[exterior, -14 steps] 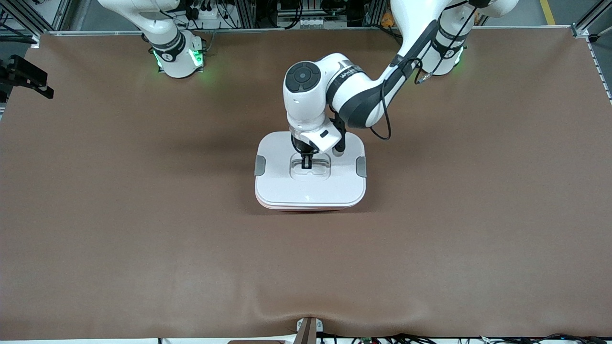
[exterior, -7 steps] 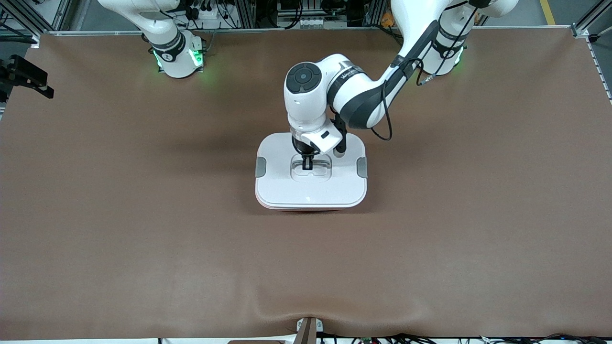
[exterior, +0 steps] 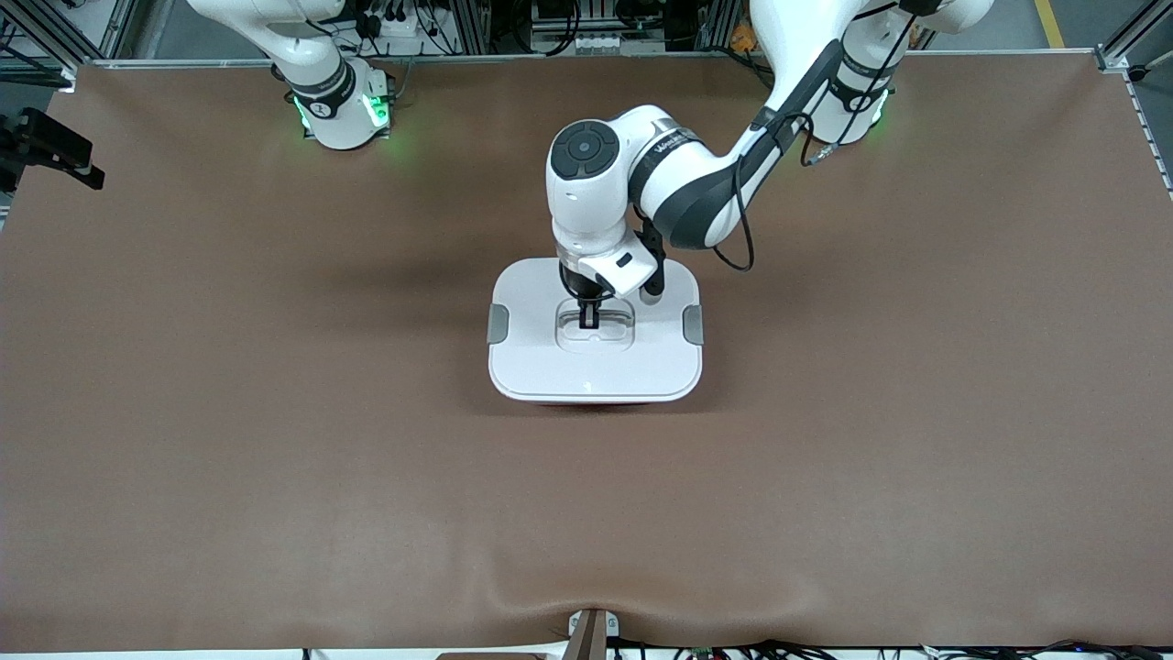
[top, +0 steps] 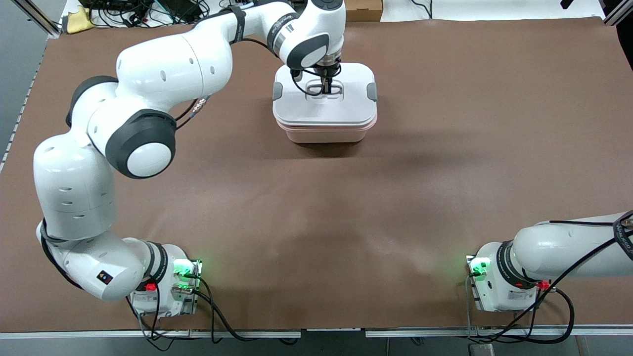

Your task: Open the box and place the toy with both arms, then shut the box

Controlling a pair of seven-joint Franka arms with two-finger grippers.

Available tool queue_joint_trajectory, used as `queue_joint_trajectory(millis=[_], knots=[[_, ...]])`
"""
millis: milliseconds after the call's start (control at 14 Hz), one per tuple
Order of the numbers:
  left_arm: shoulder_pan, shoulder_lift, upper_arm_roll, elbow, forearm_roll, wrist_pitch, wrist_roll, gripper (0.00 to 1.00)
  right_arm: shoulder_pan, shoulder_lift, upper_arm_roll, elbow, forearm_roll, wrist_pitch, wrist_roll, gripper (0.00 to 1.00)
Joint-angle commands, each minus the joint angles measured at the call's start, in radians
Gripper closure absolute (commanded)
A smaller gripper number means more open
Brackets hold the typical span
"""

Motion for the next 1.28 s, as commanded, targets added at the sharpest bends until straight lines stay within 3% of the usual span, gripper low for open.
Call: queue_joint_trajectory(millis=[0,1210], knots=[[-0.017,0.027,0.009,0.042,0.029,0.003,-0.033,1.0,-0.004,0.002,0.0,0.017,0.016,-0.014,0.016,0.0],[-0.022,0.035,0.008,0.034,0.032,-0.011,-0.045,1.0,-0.009,0.002,0.0,0.014,0.024,-0.017,0.016,0.0]])
